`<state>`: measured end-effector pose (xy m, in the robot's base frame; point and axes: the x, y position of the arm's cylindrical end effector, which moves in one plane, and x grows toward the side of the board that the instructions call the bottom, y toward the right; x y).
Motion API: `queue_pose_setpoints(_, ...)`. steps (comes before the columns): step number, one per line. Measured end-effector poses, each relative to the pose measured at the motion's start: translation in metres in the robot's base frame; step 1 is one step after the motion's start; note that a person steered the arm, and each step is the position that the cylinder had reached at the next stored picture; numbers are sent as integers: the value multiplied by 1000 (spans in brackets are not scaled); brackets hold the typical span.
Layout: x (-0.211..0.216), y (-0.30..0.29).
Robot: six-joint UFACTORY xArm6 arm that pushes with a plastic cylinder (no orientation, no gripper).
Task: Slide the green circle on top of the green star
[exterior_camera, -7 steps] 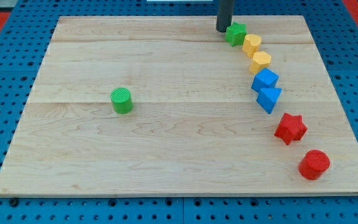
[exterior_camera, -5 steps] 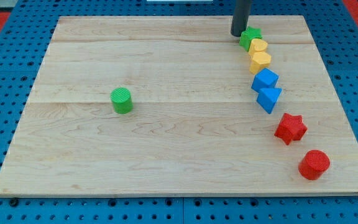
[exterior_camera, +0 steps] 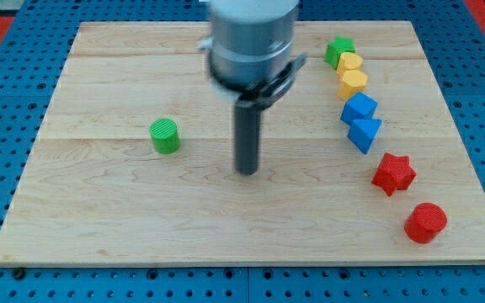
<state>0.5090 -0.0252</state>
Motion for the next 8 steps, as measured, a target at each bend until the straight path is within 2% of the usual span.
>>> queue_pose_setpoints(1,-73,-42)
queue_pose_setpoints(2,-115,-18)
queue_pose_setpoints(3,-35,-4)
queue_pose_setpoints(4,-26,-98)
queue_pose_setpoints(5,-46,-164)
queue_pose_setpoints(6,-55,-176)
queue_pose_setpoints(8,-27,-89)
